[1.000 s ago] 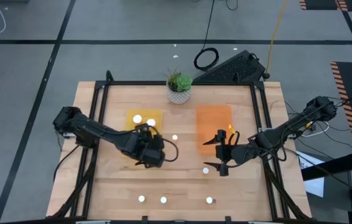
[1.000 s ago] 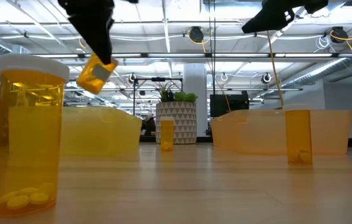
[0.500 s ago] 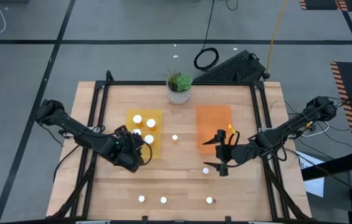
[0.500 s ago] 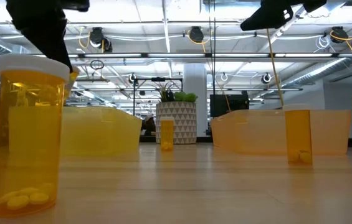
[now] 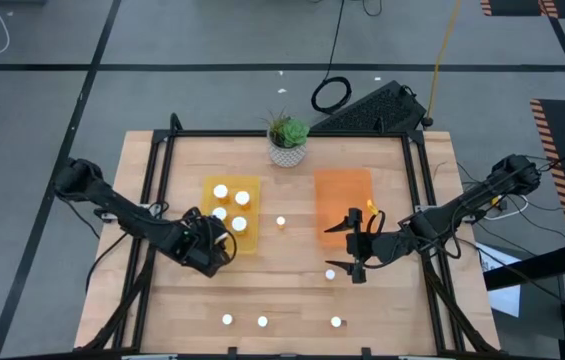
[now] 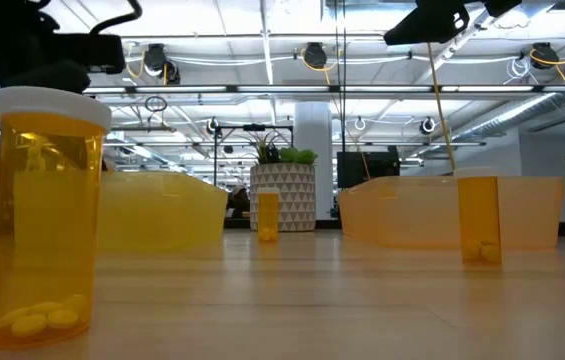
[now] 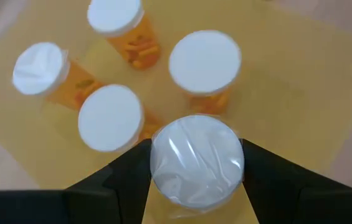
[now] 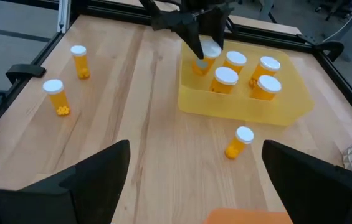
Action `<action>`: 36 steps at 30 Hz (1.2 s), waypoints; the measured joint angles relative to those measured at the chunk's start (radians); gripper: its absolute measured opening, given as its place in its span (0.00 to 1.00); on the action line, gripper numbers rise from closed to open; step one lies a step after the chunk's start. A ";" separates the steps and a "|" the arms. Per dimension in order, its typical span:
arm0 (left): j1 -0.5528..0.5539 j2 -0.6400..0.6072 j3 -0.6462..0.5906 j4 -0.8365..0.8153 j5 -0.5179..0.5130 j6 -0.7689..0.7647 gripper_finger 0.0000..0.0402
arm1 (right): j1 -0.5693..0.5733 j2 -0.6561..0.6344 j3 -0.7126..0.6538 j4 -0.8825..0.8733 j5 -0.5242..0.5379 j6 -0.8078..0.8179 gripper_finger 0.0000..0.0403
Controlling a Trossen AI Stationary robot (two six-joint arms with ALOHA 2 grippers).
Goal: Pick and place medicine bottles into bin by pill shape (circle, oval)
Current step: Put the large medicine bottle into the yellow bin, then put the small medicine bottle into the orange bin
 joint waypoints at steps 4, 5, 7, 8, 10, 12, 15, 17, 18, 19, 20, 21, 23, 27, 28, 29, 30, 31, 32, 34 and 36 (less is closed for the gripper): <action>0.000 0.000 -0.021 0.020 -0.006 -0.030 0.56 | 0.000 0.000 0.000 0.005 0.000 0.000 0.90; 0.000 0.000 -0.025 0.029 -0.006 -0.031 0.56 | 0.000 0.000 0.000 0.004 0.000 0.000 0.90; 0.000 0.000 -0.034 0.042 -0.006 -0.034 0.56 | 0.000 0.000 0.000 0.003 0.000 0.000 0.90; 0.000 0.000 -0.039 0.052 -0.006 -0.036 0.56 | 0.000 0.000 0.000 0.004 0.000 0.000 0.90; 0.000 0.000 -0.056 0.076 -0.006 -0.046 0.56 | 0.000 0.000 0.000 0.004 0.000 0.000 0.90; 0.000 0.000 -0.073 0.085 -0.006 -0.053 0.56 | 0.000 0.000 0.000 0.004 -0.001 0.000 0.90; 0.000 0.000 -0.084 0.095 -0.009 -0.063 0.57 | 0.000 0.000 0.000 0.004 -0.001 0.000 0.90; 0.000 0.000 -0.087 0.096 -0.005 -0.065 0.59 | 0.000 0.000 0.000 0.004 -0.002 0.000 0.90; 0.000 0.001 -0.088 0.095 0.001 -0.066 0.61 | 0.000 0.000 0.000 0.004 -0.002 0.000 0.90; 0.000 0.002 -0.089 0.095 0.005 -0.066 0.63 | 0.000 0.000 0.000 0.004 -0.002 0.000 0.90; 0.000 0.001 -0.089 0.097 0.006 -0.066 0.65 | 0.000 0.000 0.000 0.004 -0.003 0.000 0.90; 0.000 0.001 -0.089 0.098 0.006 -0.066 0.68 | 0.000 0.000 0.000 0.004 -0.003 0.000 0.90; 0.000 0.001 -0.089 0.098 0.007 -0.066 0.72 | 0.000 0.000 0.000 0.004 -0.003 0.000 0.90; 0.000 -0.005 -0.084 0.094 0.027 -0.044 0.80 | 0.000 0.000 0.000 0.004 -0.003 0.000 0.90; 0.000 -0.010 -0.083 0.090 0.037 -0.034 0.81 | 0.000 0.000 0.000 0.004 -0.003 0.000 0.90; 0.000 -0.017 -0.080 0.087 0.044 -0.024 0.82 | 0.000 0.000 0.000 0.004 -0.004 0.000 0.90; 0.000 -0.026 -0.075 0.083 0.048 -0.017 0.83 | 0.000 0.000 0.000 0.004 -0.004 0.000 0.90; 0.000 -0.036 -0.070 0.078 0.047 -0.010 0.83 | 0.000 0.000 0.000 0.005 -0.004 0.000 0.90; 0.000 -0.047 -0.065 0.073 0.047 -0.003 0.83 | 0.000 0.000 0.000 0.008 -0.004 0.000 0.90; 0.000 -0.071 -0.061 0.064 0.046 0.011 0.83 | 0.000 0.000 0.000 0.015 -0.004 0.000 0.90; 0.002 -0.097 -0.060 0.060 0.045 0.029 0.83 | 0.000 0.000 0.000 0.027 -0.004 0.002 0.90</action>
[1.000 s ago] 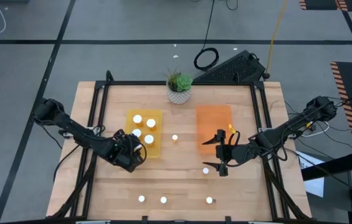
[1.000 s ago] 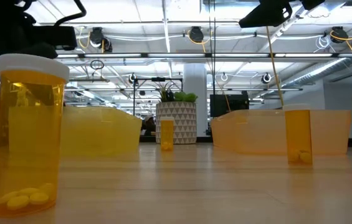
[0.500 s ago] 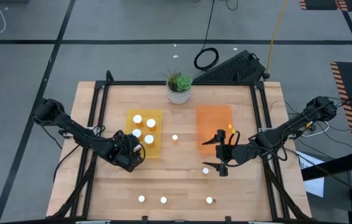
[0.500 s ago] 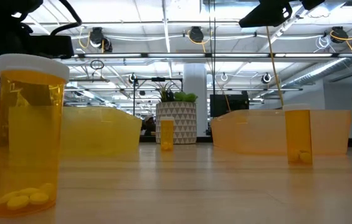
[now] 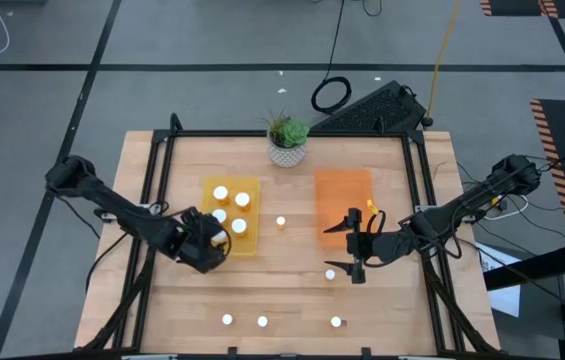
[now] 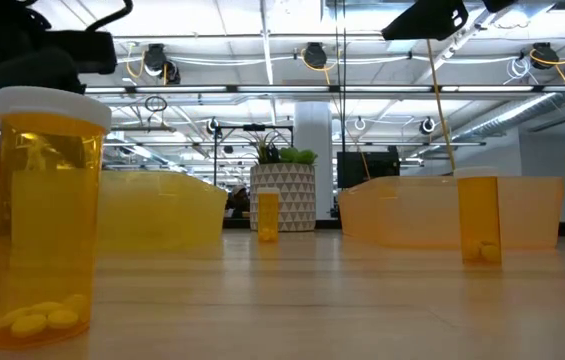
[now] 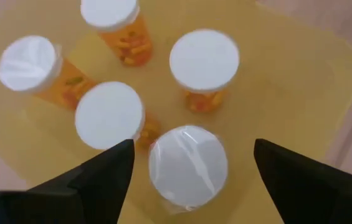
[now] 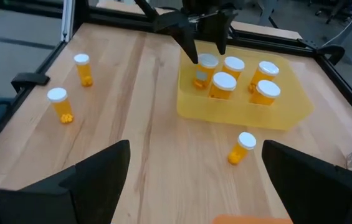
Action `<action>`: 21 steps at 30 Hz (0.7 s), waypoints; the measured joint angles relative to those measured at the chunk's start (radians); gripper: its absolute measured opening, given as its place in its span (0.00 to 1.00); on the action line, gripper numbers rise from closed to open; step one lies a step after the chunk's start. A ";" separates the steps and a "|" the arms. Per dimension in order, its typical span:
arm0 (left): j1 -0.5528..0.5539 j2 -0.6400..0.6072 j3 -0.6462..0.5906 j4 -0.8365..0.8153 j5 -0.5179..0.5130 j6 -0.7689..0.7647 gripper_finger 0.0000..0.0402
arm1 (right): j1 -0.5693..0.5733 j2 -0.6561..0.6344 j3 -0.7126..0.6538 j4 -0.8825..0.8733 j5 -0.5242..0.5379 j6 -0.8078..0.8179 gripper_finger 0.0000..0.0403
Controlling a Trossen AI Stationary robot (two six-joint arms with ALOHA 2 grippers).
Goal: Pick and place medicine bottles into bin by pill shape (circle, oval)
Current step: Put the small medicine bottle into the orange bin
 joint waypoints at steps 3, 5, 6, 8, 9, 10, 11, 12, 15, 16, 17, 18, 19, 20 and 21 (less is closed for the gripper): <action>0.009 -0.038 0.001 -0.018 0.000 0.023 0.83 | -0.001 0.000 0.000 0.008 0.001 0.035 0.90; 0.015 -0.072 0.001 -0.026 -0.002 0.048 0.83 | -0.004 0.001 0.000 0.007 0.018 0.071 0.90; 0.020 -0.091 0.001 -0.027 -0.004 0.065 0.83 | -0.008 0.001 0.000 0.007 0.025 0.088 0.90; 0.034 -0.130 0.001 -0.028 -0.003 0.099 0.83 | -0.019 0.001 0.000 0.016 0.026 0.108 0.90; 0.042 -0.155 0.001 -0.028 -0.003 0.113 0.83 | -0.025 0.002 0.000 0.030 0.026 0.115 0.90; 0.053 -0.177 0.005 -0.032 -0.004 0.125 0.83 | -0.033 0.006 0.000 0.053 0.026 0.120 0.89; 0.063 -0.197 0.018 -0.036 -0.004 0.129 0.83 | -0.042 0.010 0.000 0.080 0.026 0.121 0.89; 0.073 -0.214 0.036 -0.038 -0.004 0.130 0.83 | -0.050 0.015 0.000 0.104 0.026 0.121 0.88; 0.096 -0.254 0.107 -0.057 -0.006 0.173 0.83 | -0.086 0.042 0.001 0.177 0.022 0.109 0.85; 0.101 -0.260 0.132 -0.059 -0.007 0.208 0.83 | -0.097 0.053 0.001 0.187 0.019 0.103 0.84; 0.106 -0.264 0.156 -0.061 -0.007 0.249 0.83 | -0.110 0.065 0.007 0.182 0.015 0.100 0.83; 0.111 -0.267 0.179 -0.064 -0.006 0.293 0.83 | -0.125 0.084 0.023 0.172 -0.001 0.104 0.82; 0.116 -0.269 0.203 -0.066 -0.006 0.337 0.83 | -0.139 0.105 0.044 0.166 -0.023 0.113 0.81; 0.122 -0.270 0.229 -0.065 -0.007 0.377 0.83 | -0.153 0.127 0.068 0.152 -0.047 0.122 0.80; 0.127 -0.271 0.252 -0.062 -0.013 0.413 0.83 | -0.167 0.153 0.095 0.133 -0.070 0.128 0.79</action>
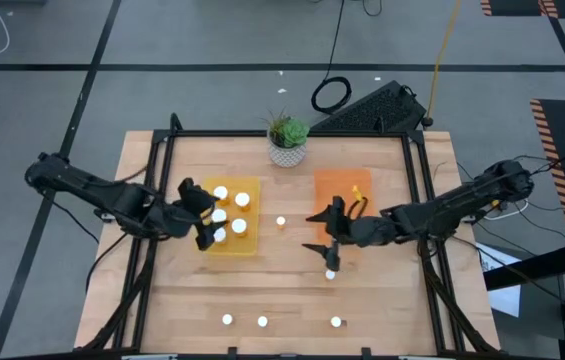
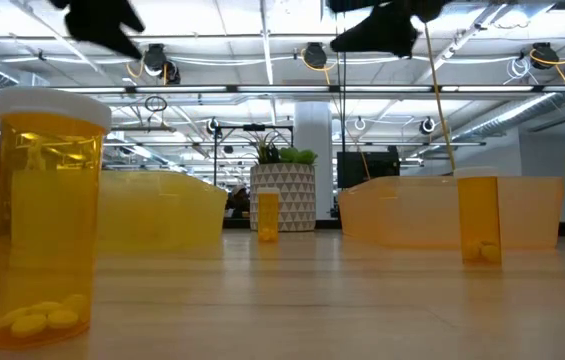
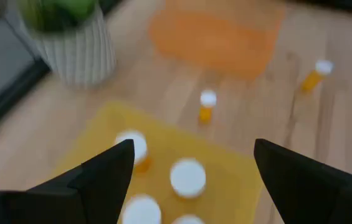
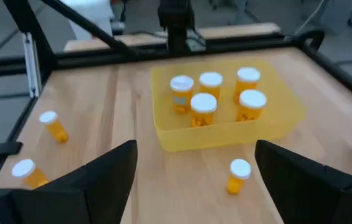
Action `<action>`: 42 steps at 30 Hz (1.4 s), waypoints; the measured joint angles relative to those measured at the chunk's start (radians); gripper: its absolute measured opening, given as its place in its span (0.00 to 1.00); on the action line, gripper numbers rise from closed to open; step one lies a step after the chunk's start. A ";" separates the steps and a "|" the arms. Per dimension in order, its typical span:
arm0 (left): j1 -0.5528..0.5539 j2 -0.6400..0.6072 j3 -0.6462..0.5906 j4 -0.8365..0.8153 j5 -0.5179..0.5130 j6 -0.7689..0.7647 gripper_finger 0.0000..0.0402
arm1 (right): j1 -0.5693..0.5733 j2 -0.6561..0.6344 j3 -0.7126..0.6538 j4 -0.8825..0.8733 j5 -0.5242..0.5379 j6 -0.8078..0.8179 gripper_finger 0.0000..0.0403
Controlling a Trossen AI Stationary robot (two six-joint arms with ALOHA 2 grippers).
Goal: Pick and place medicine bottles into bin by pill shape (circle, oval)
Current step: Put the small medicine bottle into the orange bin
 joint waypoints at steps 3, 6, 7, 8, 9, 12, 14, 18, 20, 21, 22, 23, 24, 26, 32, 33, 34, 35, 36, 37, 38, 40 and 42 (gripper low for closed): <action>0.015 0.001 0.048 0.002 -0.022 0.087 0.83 | -0.044 0.094 0.105 -0.071 -0.061 -0.002 0.78; 0.026 -0.003 0.060 0.027 -0.042 0.140 0.83 | -0.096 0.194 0.229 -0.186 -0.121 -0.003 0.78; 0.027 -0.003 0.057 0.032 -0.050 0.150 0.83 | -0.112 0.225 0.270 -0.236 -0.141 -0.003 0.78; 0.027 -0.003 0.053 0.033 -0.062 0.153 0.83 | -0.125 0.261 0.310 -0.288 -0.155 -0.004 0.78; 0.027 -0.003 0.046 0.033 -0.081 0.155 0.83 | -0.139 0.294 0.352 -0.332 -0.171 -0.007 0.78; 0.028 -0.003 0.023 0.029 -0.112 0.168 0.83 | -0.166 0.379 0.437 -0.426 -0.220 -0.037 0.78; 0.035 -0.003 0.006 0.031 -0.114 0.187 0.83 | -0.183 0.418 0.465 -0.434 -0.250 -0.067 0.78; 0.035 -0.014 -0.033 0.025 -0.113 0.192 0.83 | -0.220 0.458 0.469 -0.415 -0.284 -0.081 0.78; 0.038 -0.016 -0.045 0.027 -0.113 0.192 0.83 | -0.240 0.469 0.470 -0.424 -0.300 -0.081 0.78; 0.041 -0.015 -0.048 0.026 -0.113 0.192 0.83 | -0.251 0.477 0.470 -0.420 -0.304 -0.081 0.78; 0.044 -0.014 -0.050 0.026 -0.113 0.192 0.83 | -0.263 0.482 0.470 -0.408 -0.306 -0.081 0.78; 0.045 -0.014 -0.050 0.028 -0.113 0.192 0.83 | -0.273 0.485 0.470 -0.405 -0.307 -0.082 0.78; 0.045 -0.016 -0.050 0.031 -0.113 0.192 0.83 | -0.283 0.491 0.470 -0.411 -0.309 -0.082 0.78; 0.048 -0.016 -0.050 0.033 -0.114 0.192 0.83 | -0.304 0.495 0.470 -0.412 -0.330 -0.090 0.78; 0.050 -0.015 -0.050 0.035 -0.113 0.191 0.83 | -0.336 0.511 0.469 -0.407 -0.341 -0.114 0.78; 0.050 -0.015 -0.050 0.035 -0.113 0.191 0.83 | -0.340 0.521 0.469 -0.399 -0.354 -0.114 0.78; 0.050 -0.015 -0.050 0.035 -0.113 0.191 0.83 | -0.343 0.532 0.470 -0.380 -0.362 -0.110 0.78; 0.050 -0.015 -0.050 0.036 -0.113 0.190 0.83 | -0.345 0.541 0.472 -0.373 -0.367 -0.106 0.78; 0.050 -0.015 -0.050 0.036 -0.113 0.190 0.83 | -0.346 0.552 0.471 -0.379 -0.372 -0.106 0.78; 0.050 -0.015 -0.050 0.036 -0.113 0.190 0.83 | -0.346 0.567 0.469 -0.381 -0.377 -0.105 0.78; 0.050 -0.015 -0.050 0.036 -0.113 0.188 0.83 | -0.346 0.579 0.469 -0.371 -0.377 -0.105 0.78; 0.050 -0.015 -0.050 0.037 -0.113 0.188 0.83 | -0.346 0.597 0.469 -0.367 -0.376 -0.104 0.78; 0.050 -0.015 -0.050 0.037 -0.113 0.188 0.83 | -0.345 0.608 0.469 -0.361 -0.376 -0.104 0.78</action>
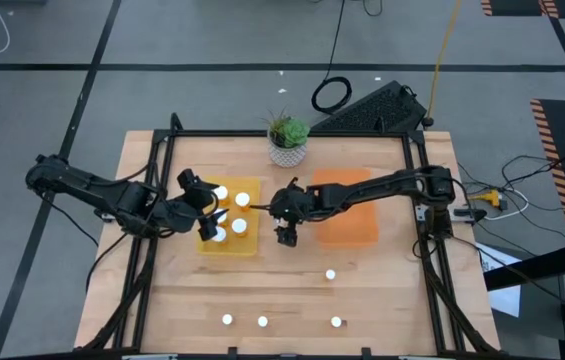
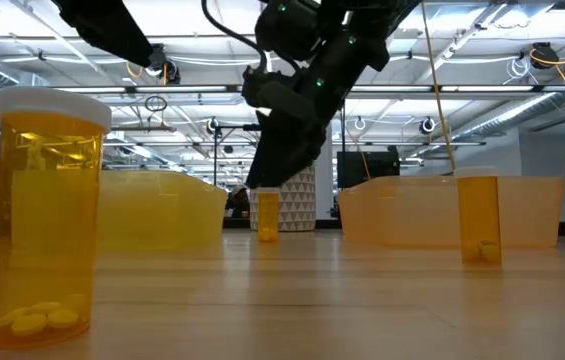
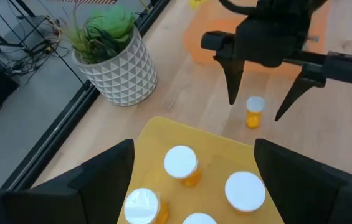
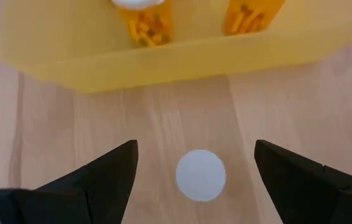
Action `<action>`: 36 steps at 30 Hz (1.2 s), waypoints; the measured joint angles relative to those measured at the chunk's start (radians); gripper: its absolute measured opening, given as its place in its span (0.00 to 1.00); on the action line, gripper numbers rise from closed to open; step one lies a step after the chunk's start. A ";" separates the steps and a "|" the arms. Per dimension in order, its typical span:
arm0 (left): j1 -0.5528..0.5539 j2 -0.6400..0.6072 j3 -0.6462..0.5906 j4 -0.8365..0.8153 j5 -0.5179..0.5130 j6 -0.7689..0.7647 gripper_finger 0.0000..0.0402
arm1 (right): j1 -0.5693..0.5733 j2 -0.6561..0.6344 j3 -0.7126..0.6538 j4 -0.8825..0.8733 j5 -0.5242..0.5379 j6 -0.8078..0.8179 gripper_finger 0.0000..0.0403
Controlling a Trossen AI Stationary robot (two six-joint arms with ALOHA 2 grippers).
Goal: Pick and place medicine bottles into bin by pill shape (circle, oval)
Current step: Put the small medicine bottle into the orange bin
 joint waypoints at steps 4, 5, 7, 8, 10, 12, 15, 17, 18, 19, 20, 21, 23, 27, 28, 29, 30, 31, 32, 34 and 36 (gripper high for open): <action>0.000 0.000 0.000 0.000 0.000 0.003 0.83 | 0.000 0.016 0.000 -0.007 0.015 0.000 0.78; 0.000 0.000 0.000 0.000 0.000 0.003 0.83 | 0.000 0.016 0.000 -0.011 0.024 -0.001 0.78; 0.000 0.000 0.000 0.000 0.000 0.004 0.83 | 0.000 0.016 0.000 -0.014 0.027 -0.005 0.78; 0.000 0.000 0.000 0.000 0.000 0.007 0.83 | 0.000 0.016 0.000 -0.012 0.027 -0.006 0.78; 0.000 0.000 0.000 0.000 0.000 0.008 0.83 | 0.000 0.016 0.000 -0.014 0.028 -0.002 0.77; 0.000 0.000 0.000 0.000 0.000 0.010 0.83 | 0.000 0.016 0.000 -0.013 0.028 -0.001 0.73; 0.000 0.000 0.000 0.000 0.000 0.010 0.83 | 0.000 0.016 0.000 -0.011 0.026 0.000 0.67; 0.000 0.000 0.000 0.000 0.001 0.010 0.83 | 0.001 0.016 0.000 -0.011 0.025 0.001 0.62; 0.000 0.000 0.000 0.000 0.001 0.010 0.83 | 0.001 0.016 0.000 -0.011 0.024 0.006 0.59; 0.000 0.000 0.000 0.000 0.001 0.010 0.83 | 0.001 0.016 0.000 -0.011 0.023 0.011 0.57; 0.000 0.000 0.000 -0.001 0.001 0.010 0.83 | 0.001 0.016 0.000 -0.012 0.023 0.018 0.54; 0.000 0.000 0.000 0.000 0.001 0.010 0.83 | 0.001 0.016 0.000 -0.014 0.023 0.023 0.52; 0.000 0.000 0.000 0.000 0.001 0.010 0.83 | 0.001 0.016 0.000 -0.013 0.023 0.026 0.48; 0.000 0.000 0.000 0.000 0.001 0.010 0.83 | 0.001 0.016 0.000 -0.014 0.023 0.026 0.40; 0.000 0.000 0.000 0.000 0.001 0.010 0.83 | 0.001 0.016 0.000 -0.013 0.023 0.026 0.38; 0.000 0.000 0.000 0.000 0.001 0.010 0.83 | 0.001 0.015 0.000 -0.013 0.023 0.026 0.36; 0.000 0.000 0.000 0.000 0.001 0.010 0.83 | 0.001 0.015 0.000 -0.013 0.023 0.027 0.35; 0.000 0.000 0.000 0.000 0.001 0.010 0.83 | 0.002 0.015 0.000 -0.013 0.023 0.027 0.33; 0.000 0.000 0.000 0.000 0.001 0.010 0.83 | 0.002 0.015 0.000 -0.013 0.023 0.027 0.32; 0.000 0.000 0.000 0.000 0.001 0.010 0.83 | 0.002 0.015 0.000 -0.013 0.023 0.027 0.29; 0.000 0.000 0.000 0.000 0.001 0.010 0.83 | 0.003 0.015 0.000 -0.013 0.023 0.027 0.28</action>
